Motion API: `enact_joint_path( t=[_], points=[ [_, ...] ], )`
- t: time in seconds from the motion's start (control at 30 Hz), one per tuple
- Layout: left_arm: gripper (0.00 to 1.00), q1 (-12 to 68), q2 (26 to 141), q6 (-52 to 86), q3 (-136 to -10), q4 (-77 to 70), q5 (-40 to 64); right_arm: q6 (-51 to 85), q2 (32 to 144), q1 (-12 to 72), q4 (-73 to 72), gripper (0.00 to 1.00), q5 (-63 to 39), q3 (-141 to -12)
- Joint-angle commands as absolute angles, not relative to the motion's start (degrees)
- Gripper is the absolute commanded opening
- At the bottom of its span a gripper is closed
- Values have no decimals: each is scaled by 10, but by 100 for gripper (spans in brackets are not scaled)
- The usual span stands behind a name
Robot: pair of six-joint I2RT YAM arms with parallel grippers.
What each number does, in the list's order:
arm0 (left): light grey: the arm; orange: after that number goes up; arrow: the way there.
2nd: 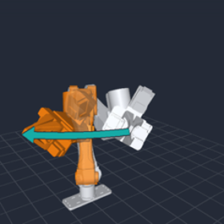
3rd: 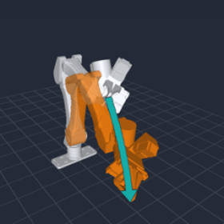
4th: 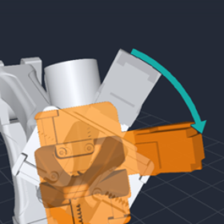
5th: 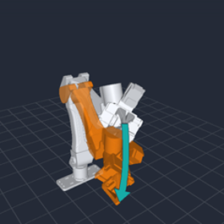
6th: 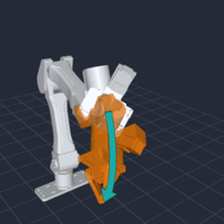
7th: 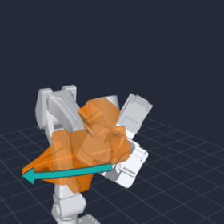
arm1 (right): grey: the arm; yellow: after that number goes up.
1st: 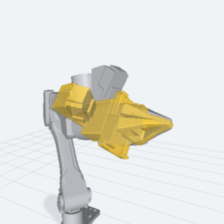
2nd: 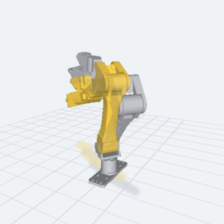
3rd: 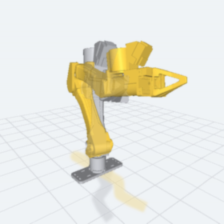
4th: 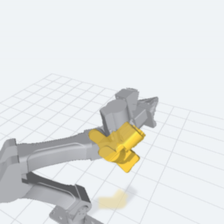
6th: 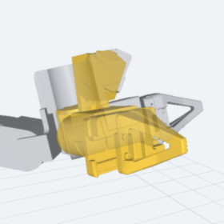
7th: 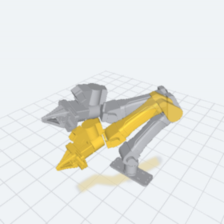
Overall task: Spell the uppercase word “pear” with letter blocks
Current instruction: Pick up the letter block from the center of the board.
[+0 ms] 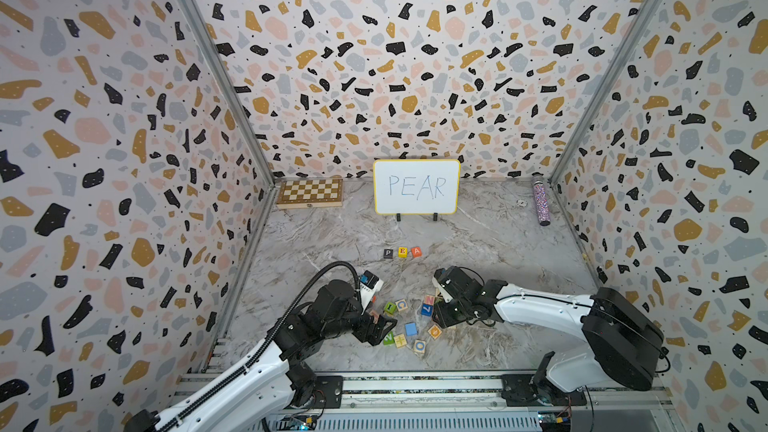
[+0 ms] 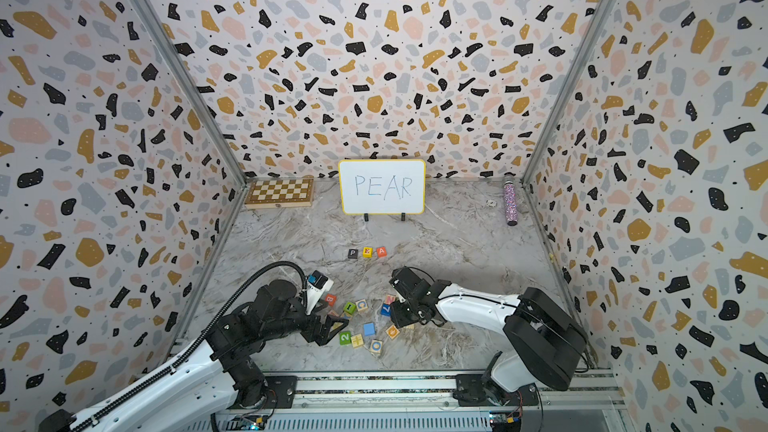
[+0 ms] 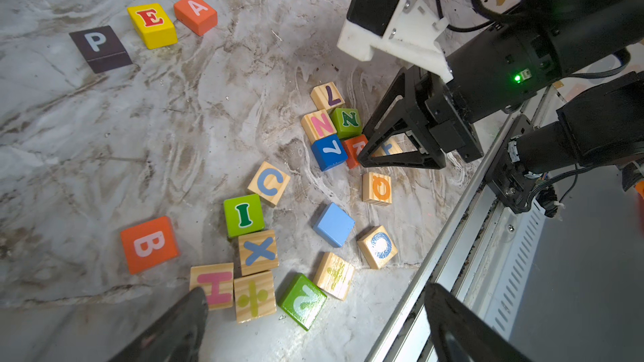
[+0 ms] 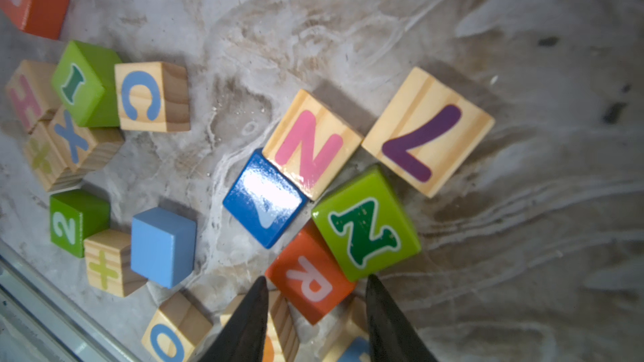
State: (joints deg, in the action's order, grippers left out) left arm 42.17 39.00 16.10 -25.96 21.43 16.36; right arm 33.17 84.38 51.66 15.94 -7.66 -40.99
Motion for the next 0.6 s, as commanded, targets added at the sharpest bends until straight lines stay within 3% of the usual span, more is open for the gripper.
enact_joint_path(
  t=[0.0, 0.57],
  points=[
    [96, 424, 384, 159, -254, 202, 158, 334, 850, 519, 162, 47, -68, -429],
    [96, 424, 386, 156, -253, 204, 155, 290, 925, 544, 145, 48, -69, -470]
  ],
)
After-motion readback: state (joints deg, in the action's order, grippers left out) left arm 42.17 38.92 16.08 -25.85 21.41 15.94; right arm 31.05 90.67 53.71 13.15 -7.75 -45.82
